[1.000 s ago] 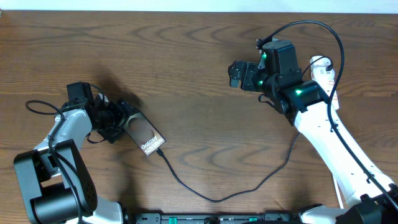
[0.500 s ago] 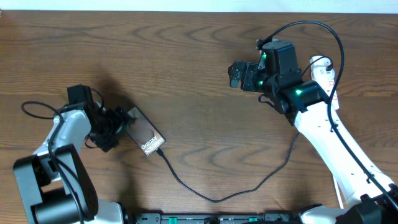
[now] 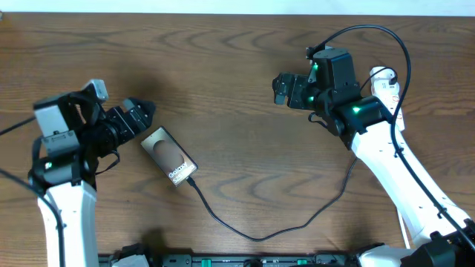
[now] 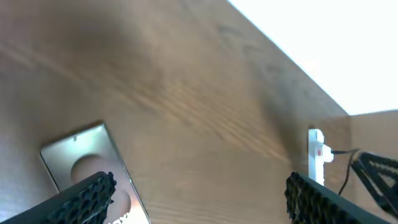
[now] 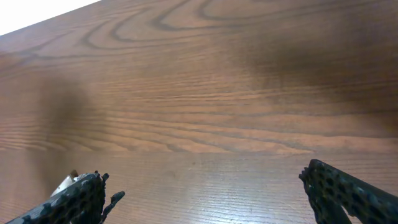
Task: Plug charger to phone and switch on socket
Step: 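Lower the phone flat onto the table with the left gripper and release, then move the right gripper over the white power strip's switch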
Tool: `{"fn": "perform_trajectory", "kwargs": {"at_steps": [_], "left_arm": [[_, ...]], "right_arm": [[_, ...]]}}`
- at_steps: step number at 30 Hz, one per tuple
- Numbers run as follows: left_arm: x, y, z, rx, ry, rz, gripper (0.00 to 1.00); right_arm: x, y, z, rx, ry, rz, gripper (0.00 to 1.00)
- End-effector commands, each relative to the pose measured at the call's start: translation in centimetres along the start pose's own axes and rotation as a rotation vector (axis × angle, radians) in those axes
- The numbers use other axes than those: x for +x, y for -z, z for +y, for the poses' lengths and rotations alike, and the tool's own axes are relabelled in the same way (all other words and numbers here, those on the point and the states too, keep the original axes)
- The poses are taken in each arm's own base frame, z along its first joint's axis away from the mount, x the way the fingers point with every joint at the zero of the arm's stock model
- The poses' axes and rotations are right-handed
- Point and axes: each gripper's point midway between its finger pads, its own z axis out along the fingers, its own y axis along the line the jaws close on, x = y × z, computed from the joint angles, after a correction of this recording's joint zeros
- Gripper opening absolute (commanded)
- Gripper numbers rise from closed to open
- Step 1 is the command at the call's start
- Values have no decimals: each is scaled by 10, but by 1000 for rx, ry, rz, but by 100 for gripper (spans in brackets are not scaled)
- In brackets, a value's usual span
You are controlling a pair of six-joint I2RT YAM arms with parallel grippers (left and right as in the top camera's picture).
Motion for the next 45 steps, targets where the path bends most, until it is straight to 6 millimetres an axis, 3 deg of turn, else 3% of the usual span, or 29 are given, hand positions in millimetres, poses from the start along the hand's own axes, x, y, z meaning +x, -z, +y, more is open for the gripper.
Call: {"fn": "perform_trajectory", "kwargs": {"at_steps": [1,6,10,14,20,23,27,31,37,45], "left_arm": [[-17,13,-21,44,-125,-39,90],[-27,8,-48,61,-222,-36,90],[-19,-13,-64,-7,-307,-9,90],[-5,-34,-78,-76,-385,13,90],[8,-46,-95,-83,-454,16,90],[7,-47,-99,-71,-461,6,90],[7,-47,-99,-72,-460,7,89],[7,-47,-99,-72,-460,7,90],[9,-47,-97,-78,-458,18,90],[10,-47,-96,-80,-457,21,90]], "right_arm": [[-6,6,3,-7,-7,-22,99],[-25,33,-3,-117,-58,47,99],[-61,76,-40,-61,-82,25,99],[-89,119,-100,54,-93,-37,99],[-87,141,-206,222,-203,-35,99],[-81,135,-242,209,-167,2,99],[-65,109,-283,177,-87,87,99],[-43,65,-315,147,-95,184,99],[-26,19,-326,40,-52,232,99],[-20,-13,-325,18,-16,255,99]]}}
